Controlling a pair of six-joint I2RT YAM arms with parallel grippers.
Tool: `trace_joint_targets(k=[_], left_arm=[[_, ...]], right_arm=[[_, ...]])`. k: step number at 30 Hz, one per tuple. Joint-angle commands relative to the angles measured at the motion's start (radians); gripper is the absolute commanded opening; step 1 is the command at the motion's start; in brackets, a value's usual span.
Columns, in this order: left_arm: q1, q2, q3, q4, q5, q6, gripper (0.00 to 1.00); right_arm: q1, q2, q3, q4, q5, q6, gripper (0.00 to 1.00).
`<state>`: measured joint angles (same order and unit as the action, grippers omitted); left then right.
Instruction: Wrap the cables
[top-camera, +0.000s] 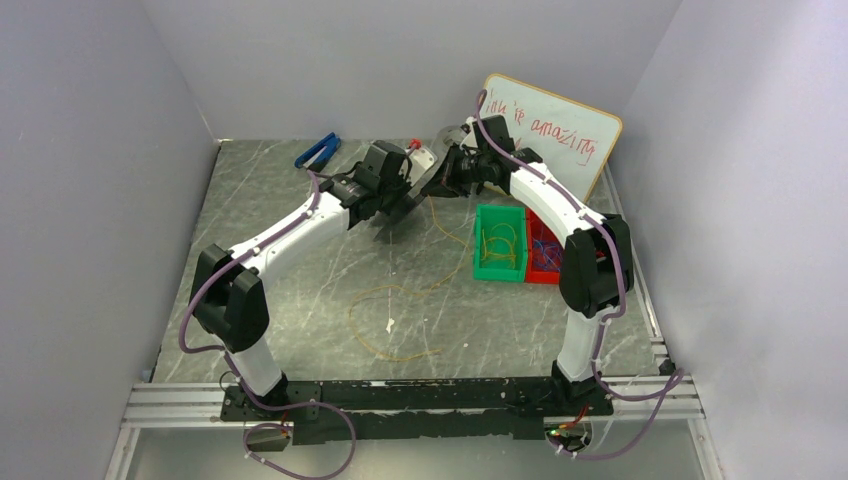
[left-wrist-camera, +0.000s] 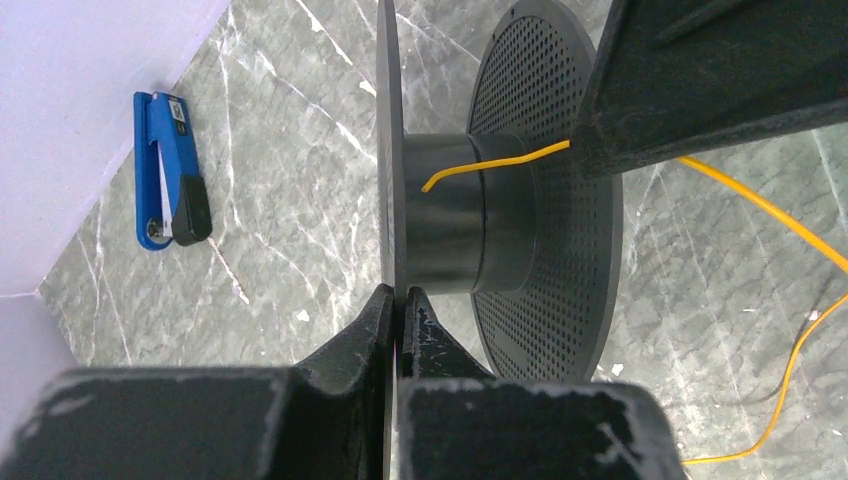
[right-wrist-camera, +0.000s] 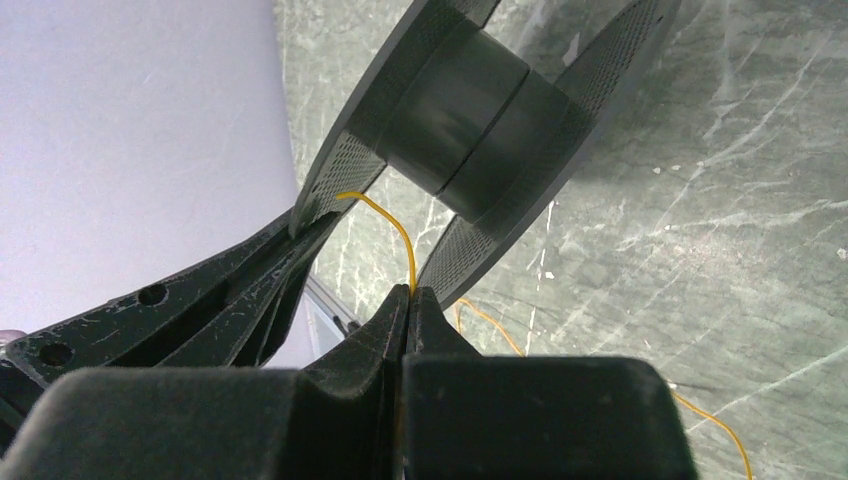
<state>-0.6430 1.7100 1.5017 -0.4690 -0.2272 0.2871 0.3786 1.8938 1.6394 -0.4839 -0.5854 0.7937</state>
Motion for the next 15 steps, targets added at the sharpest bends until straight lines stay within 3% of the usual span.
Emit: trace_joint_targets(k=[1, 15], left_arm=[[-0.013, -0.030, 0.004, -0.003, 0.084, -0.019, 0.02], [-0.012, -0.035, 0.003, -0.005, 0.090, -0.017, 0.03]], right_arm=[[-0.006, -0.021, 0.061, 0.018, -0.008, -0.004, 0.00], [-0.018, -0.009, 0.065, 0.016, -0.001, -0.007, 0.00]])
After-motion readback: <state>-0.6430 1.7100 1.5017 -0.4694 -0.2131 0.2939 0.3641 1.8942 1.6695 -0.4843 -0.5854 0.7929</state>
